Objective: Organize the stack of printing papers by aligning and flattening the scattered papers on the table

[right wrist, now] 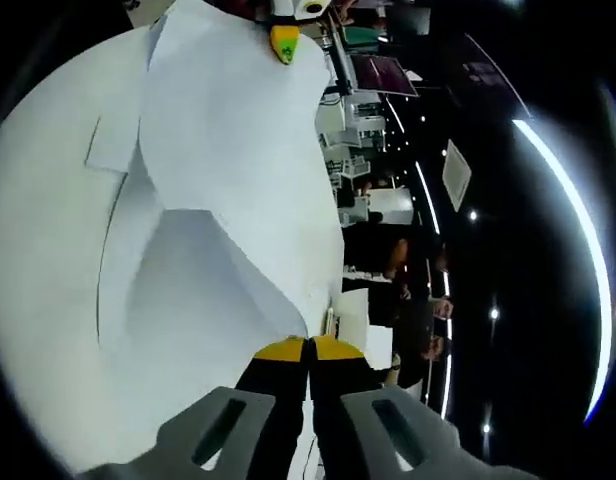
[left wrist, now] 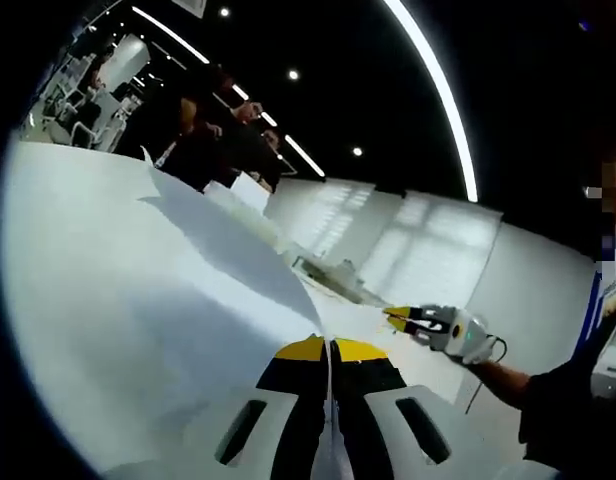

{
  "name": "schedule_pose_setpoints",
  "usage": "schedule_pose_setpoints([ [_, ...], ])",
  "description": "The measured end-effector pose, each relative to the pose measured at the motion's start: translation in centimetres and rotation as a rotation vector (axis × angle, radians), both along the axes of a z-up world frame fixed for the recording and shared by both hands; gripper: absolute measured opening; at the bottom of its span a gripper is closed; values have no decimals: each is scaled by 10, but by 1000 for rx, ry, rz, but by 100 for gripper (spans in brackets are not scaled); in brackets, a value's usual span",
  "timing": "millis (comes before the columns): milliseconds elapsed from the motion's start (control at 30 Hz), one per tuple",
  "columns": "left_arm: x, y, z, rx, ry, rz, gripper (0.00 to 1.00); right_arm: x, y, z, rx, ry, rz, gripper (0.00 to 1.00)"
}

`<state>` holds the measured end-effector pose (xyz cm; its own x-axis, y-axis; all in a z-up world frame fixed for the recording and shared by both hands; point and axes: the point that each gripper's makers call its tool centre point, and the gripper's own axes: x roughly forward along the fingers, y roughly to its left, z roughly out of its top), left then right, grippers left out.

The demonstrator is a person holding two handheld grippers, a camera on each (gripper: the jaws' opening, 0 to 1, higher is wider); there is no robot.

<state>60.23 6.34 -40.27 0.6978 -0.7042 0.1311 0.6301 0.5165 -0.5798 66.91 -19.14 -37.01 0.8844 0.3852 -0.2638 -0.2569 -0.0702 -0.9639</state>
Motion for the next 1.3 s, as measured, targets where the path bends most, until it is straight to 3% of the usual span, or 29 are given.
schedule_pose_setpoints([
  [167, 0, 0, 1, 2, -2, -1, 6, 4, -27, 31, 61, -30, -63, 0],
  [433, 0, -5, 0, -1, -3, -6, 6, 3, -44, 64, 106, -56, -94, 0],
  [633, -1, -6, 0, 2, -6, -9, 6, -6, -41, 77, 247, 19, -79, 0],
  [700, -1, -6, 0, 3, -8, -8, 6, -12, -39, 87, 347, 71, -68, 0],
  [900, -1, -7, 0, 4, -12, -9, 6, -32, -34, 123, 534, 181, -26, 0],
  [1033, -2, -10, 1, 18, -30, -18, 6, -46, -32, 142, 601, 245, 3, 0],
  [1300, -3, -13, 5, 39, -56, -29, 6, -70, -33, 190, 717, 309, 43, 0],
])
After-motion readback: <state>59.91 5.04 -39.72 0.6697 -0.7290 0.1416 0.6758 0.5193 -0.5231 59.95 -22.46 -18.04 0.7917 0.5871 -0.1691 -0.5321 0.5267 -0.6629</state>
